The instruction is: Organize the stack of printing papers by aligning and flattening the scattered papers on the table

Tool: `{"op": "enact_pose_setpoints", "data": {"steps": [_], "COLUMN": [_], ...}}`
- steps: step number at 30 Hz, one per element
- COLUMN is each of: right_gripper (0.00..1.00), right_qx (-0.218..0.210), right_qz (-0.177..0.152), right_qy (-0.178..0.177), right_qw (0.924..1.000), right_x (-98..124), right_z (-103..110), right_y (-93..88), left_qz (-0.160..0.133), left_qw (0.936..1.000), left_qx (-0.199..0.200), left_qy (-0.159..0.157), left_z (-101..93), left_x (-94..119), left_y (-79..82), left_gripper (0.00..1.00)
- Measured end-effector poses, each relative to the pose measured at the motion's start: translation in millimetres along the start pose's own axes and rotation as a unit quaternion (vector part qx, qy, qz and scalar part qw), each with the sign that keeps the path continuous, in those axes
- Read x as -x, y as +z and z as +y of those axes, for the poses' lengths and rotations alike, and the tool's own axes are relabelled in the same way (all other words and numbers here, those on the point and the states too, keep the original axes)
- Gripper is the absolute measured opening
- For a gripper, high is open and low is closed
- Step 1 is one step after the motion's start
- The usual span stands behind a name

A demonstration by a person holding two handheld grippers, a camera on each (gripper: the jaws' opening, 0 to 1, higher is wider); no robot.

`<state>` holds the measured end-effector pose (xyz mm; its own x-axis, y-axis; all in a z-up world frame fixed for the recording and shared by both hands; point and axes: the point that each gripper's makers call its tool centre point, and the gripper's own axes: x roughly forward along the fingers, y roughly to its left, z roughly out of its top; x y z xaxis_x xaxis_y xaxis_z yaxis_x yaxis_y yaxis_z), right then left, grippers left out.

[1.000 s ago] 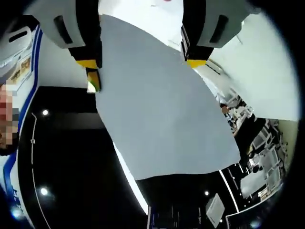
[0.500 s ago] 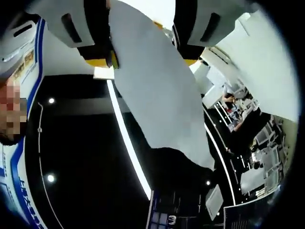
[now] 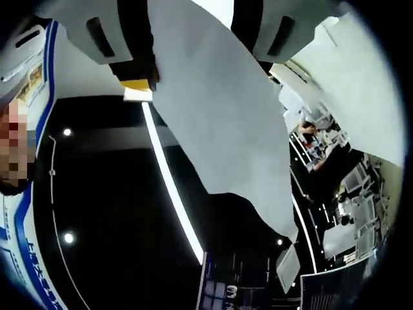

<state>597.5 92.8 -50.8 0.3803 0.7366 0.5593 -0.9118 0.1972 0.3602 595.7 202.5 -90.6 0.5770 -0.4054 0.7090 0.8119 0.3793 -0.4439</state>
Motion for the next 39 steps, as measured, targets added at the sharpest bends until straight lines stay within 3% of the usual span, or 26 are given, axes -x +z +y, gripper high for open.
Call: {"op": "enact_pose_setpoints", "data": {"steps": [13, 18, 29, 31, 34, 39], "right_gripper": [0.03, 0.03, 0.03, 0.03, 0.04, 0.04], "right_qx": [-0.023, -0.033, -0.011, -0.014, -0.011, -0.008], "right_qz": [0.009, 0.013, 0.025, 0.026, 0.028, 0.025], "right_qy": [-0.005, -0.006, -0.008, -0.011, -0.012, -0.016], "right_qw": [0.9997, 0.9994, 0.9996, 0.9995, 0.9995, 0.9995], "right_x": [4, 1, 0, -4, -2, 0], "right_z": [-4, -8, -6, -62, -49, -43], "right_y": [-20.7, -26.5, -34.5, -7.0, -16.4, -22.0], "left_qz": [-0.016, -0.025, -0.053, -0.056, -0.061, -0.058], "left_qw": [0.9997, 0.9995, 0.9980, 0.9978, 0.9975, 0.9979], "left_qx": [-0.009, -0.002, 0.007, 0.009, 0.014, 0.023], "left_qy": [0.017, 0.022, 0.034, 0.036, 0.032, 0.017], "left_z": [6.1, 11.1, 16.2, 16.9, 16.6, 12.4], "left_x": [4, 6, 13, 14, 16, 15], "left_y": [5.8, 7.7, 20.2, 21.3, 23.3, 22.0], "left_gripper": [0.44, 0.36, 0.24, 0.17, 0.07, 0.06]}}
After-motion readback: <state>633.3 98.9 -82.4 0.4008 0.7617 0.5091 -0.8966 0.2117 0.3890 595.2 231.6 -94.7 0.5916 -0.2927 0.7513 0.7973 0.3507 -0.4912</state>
